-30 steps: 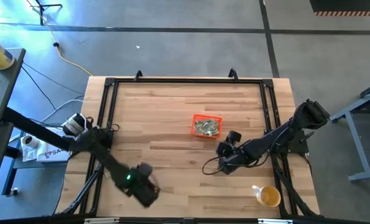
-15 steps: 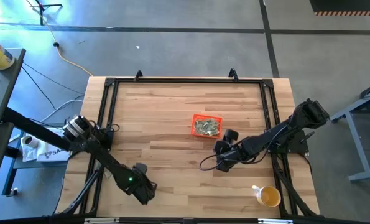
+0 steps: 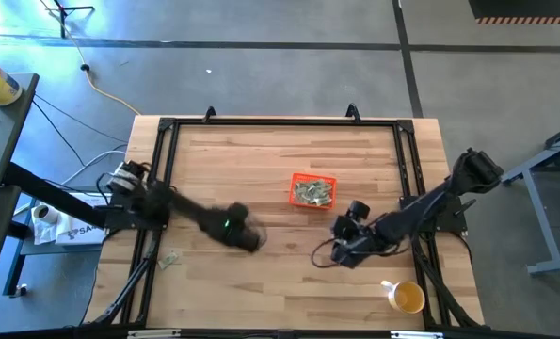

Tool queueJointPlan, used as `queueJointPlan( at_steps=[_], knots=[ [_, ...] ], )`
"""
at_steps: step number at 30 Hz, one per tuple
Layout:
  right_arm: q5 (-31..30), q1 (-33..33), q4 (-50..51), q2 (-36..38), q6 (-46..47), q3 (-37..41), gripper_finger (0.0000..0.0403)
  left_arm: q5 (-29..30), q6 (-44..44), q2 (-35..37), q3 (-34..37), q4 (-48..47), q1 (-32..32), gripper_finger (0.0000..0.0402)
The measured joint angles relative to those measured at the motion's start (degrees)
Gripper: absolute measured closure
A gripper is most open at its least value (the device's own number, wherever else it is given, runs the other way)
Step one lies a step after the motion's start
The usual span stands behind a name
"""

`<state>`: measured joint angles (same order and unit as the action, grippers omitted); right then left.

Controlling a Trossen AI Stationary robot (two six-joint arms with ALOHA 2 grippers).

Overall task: Pick and place Stevia / Truvia into bins
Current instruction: Put the green stevia packet into the orange basket

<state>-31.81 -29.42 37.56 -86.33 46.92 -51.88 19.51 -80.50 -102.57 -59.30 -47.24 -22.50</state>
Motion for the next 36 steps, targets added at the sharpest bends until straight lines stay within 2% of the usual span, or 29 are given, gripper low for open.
queueJointPlan(
  at_steps=[3,8,12,16,20,23,26,28,32,34,36],
  knots=[
    [-2.3,-2.4,3.7,1.8,6.5,0.0,0.0080,2.6,11.6,3.1,-4.4,0.8,7.7,0.0352],
    [-2.1,-4.9,11.3,2.5,16.5,0.0,0.0080,4.9,35.7,5.8,-14.8,13.2,19.7,0.0374],
    [-1.8,-6.1,13.2,1.9,19.9,0.0,0.0080,-2.6,46.5,3.2,-22.6,22.9,26.4,0.0374],
    [-2.4,-6.3,12.8,2.0,20.1,0.0,0.0080,-13.5,47.2,-4.9,-27.8,25.8,31.4,0.0354],
    [-3.2,-6.2,12.9,1.7,20.1,0.0,0.0080,-21.3,46.3,-11.7,-31.8,25.9,31.4,0.0325],
    [-3.8,-6.2,13.1,1.6,20.1,0.0,0.0080,-29.8,43.1,-15.3,-31.9,21.2,30.7,0.0301],
    [-4.0,-6.2,13.5,1.4,19.6,0.0,0.0080,-31.1,41.3,-14.7,-32.7,13.9,29.4,0.0272],
    [-4.7,-6.2,13.5,1.3,18.5,0.0,0.0080,-25.9,41.5,-12.3,-33.0,5.5,27.3,0.0249],
    [-5.3,-5.3,13.2,1.2,15.1,0.1,0.0080,-10.5,38.1,-7.0,-33.0,-14.0,22.0,0.0203],
    [-5.2,-4.6,12.3,1.2,13.2,0.3,0.0080,-5.5,30.8,-4.3,-33.0,-26.2,18.6,0.0183],
    [-5.3,-3.8,11.6,1.2,10.6,0.3,0.0080,-4.8,21.4,-1.8,-32.3,-37.9,14.6,0.0167]
  ],
)
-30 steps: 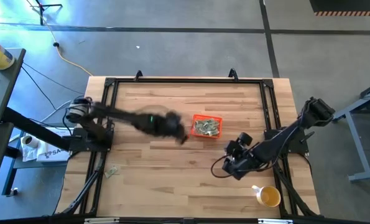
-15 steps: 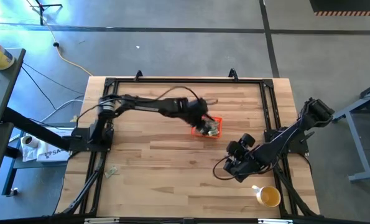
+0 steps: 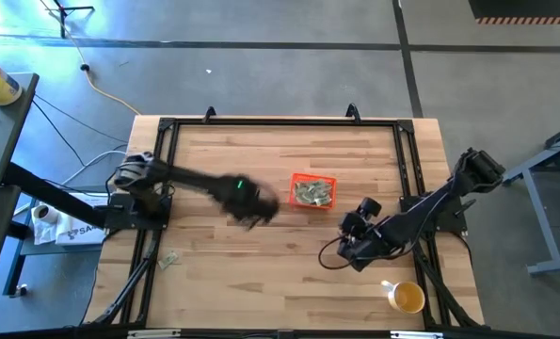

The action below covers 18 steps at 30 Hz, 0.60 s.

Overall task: Pick and place Stevia / Truvia into bins
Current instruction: Put the green stevia packet into the orange basket

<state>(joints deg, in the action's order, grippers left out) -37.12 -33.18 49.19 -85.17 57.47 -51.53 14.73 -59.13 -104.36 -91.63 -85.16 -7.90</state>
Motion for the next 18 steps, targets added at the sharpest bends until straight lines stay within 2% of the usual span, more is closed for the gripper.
queueJointPlan(
  at_steps=[1,2,6,9,12,16,18],
  knots=[
    [-0.1,0.5,-0.7,0.0,-1.6,0.0,0.0080,-1.1,-4.4,0.4,0.4,-5.3,-2.5,0.0161],
    [-0.1,1.0,-1.8,0.0,-3.4,0.0,0.0080,-2.2,-8.3,1.2,1.3,-6.0,-4.9,0.0156],
    [1.2,3.6,-7.2,0.0,-13.0,0.0,0.0080,-10.1,-17.5,5.3,7.6,1.0,-14.0,0.0148],
    [3.0,5.6,-11.3,0.0,-19.2,0.0,0.0080,-18.4,-26.1,4.3,12.1,-1.2,-20.0,0.0147],
    [4.8,7.1,-13.8,0.0,-22.7,0.0,0.0080,-23.2,-40.3,4.5,16.0,2.1,-25.0,0.0147],
    [9.3,8.7,-16.7,0.0,-23.7,0.0,0.0080,-23.8,-61.1,4.7,18.1,2.1,-31.8,0.0155],
    [11.5,9.4,-18.2,0.0,-24.9,0.0,0.0080,-23.6,-67.1,4.6,19.3,0.0,-34.2,0.0166]
  ],
)
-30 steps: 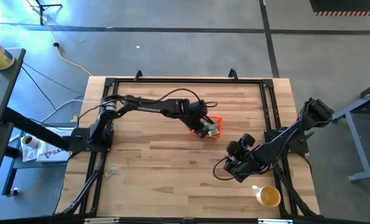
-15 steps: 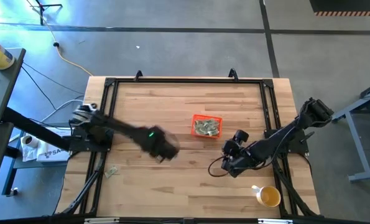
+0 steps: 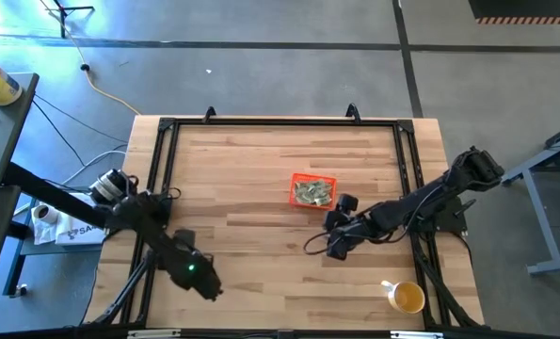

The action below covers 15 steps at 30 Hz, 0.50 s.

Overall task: Pick and place Stevia / Truvia into bins
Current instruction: Put the green stevia packet into the orange basket

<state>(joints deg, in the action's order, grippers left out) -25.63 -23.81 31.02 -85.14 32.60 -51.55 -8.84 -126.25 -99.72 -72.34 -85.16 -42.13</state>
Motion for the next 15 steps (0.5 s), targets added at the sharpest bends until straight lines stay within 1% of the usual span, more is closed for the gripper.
queueJointPlan(
  at_steps=[2,5,8,10,12,13,15],
  knots=[
    [0.9,0.4,-1.5,0.0,-1.1,0.0,0.0080,-0.8,-2.9,0.1,1.7,0.7,-1.2,0.0183],
    [1.0,0.9,-3.3,0.0,-2.1,0.0,0.0080,-4.0,-3.8,0.0,5.9,2.1,-1.1,0.0224],
    [1.3,1.4,-3.5,0.0,-2.2,0.0,0.0080,-5.8,-3.8,0.0,9.9,6.9,-0.6,0.0270],
    [2.0,1.7,-3.4,0.0,-2.2,0.0,0.0080,-6.2,-6.0,0.0,12.8,11.7,-0.7,0.0290],
    [2.7,1.7,-3.4,0.0,-2.2,0.0,0.0080,-6.2,-10.4,0.0,15.5,15.5,-0.6,0.0299],
    [3.1,1.7,-3.3,0.0,-2.2,0.0,0.0080,-7.0,-11.1,0.0,16.6,17.1,-0.6,0.0300],
    [4.0,1.7,-3.1,0.0,-2.1,0.0,0.0080,-7.9,-11.6,-0.3,17.7,16.8,0.4,0.0299]
  ],
)
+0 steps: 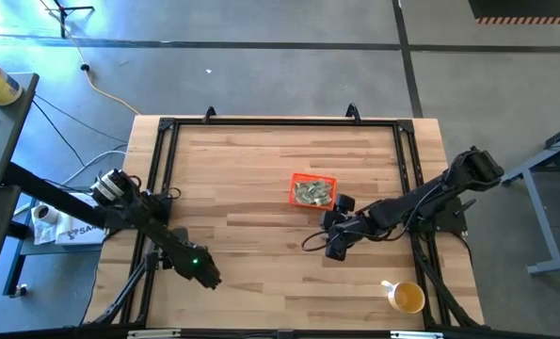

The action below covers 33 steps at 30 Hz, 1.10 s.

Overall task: Pick and place Stevia / Truvia into bins
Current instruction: Put the green stevia packet into the orange basket

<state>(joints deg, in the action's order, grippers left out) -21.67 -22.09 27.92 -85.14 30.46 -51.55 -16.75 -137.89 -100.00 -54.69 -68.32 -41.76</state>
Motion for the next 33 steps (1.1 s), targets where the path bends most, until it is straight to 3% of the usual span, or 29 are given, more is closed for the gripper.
queueJointPlan(
  at_steps=[8,15,18,22,25,27,31,33],
  knots=[
    [0.3,-0.2,0.5,0.0,0.6,0.0,0.0080,0.3,-0.3,-0.3,0.5,-9.7,-0.1,0.0294],
    [-0.9,-0.1,0.8,0.0,-0.5,0.0,0.0080,1.0,-0.1,-1.0,5.0,6.2,-0.7,0.0318],
    [-0.9,0.0,1.1,0.0,-1.0,0.0,0.0080,-0.1,-0.1,-1.8,6.3,7.6,-0.6,0.0329],
    [-0.9,0.0,2.1,0.0,-1.0,0.0,0.0080,4.1,0.6,-1.3,6.4,8.0,1.2,0.0346],
    [-1.5,0.0,3.4,0.0,-1.0,0.0,0.0080,9.1,2.4,-1.1,5.8,8.8,4.7,0.0358],
    [-2.1,0.0,4.2,0.0,-1.0,0.0,0.0080,15.7,4.2,-1.1,4.3,8.9,8.0,0.0364],
    [-2.4,0.0,5.1,0.0,-0.5,0.0,0.0080,36.0,15.2,-0.4,-2.9,18.3,14.6,0.0365],
    [-2.4,0.0,5.5,0.0,0.6,0.0,0.0080,45.7,22.8,1.6,-7.9,15.2,16.4,0.0362]
  ],
)
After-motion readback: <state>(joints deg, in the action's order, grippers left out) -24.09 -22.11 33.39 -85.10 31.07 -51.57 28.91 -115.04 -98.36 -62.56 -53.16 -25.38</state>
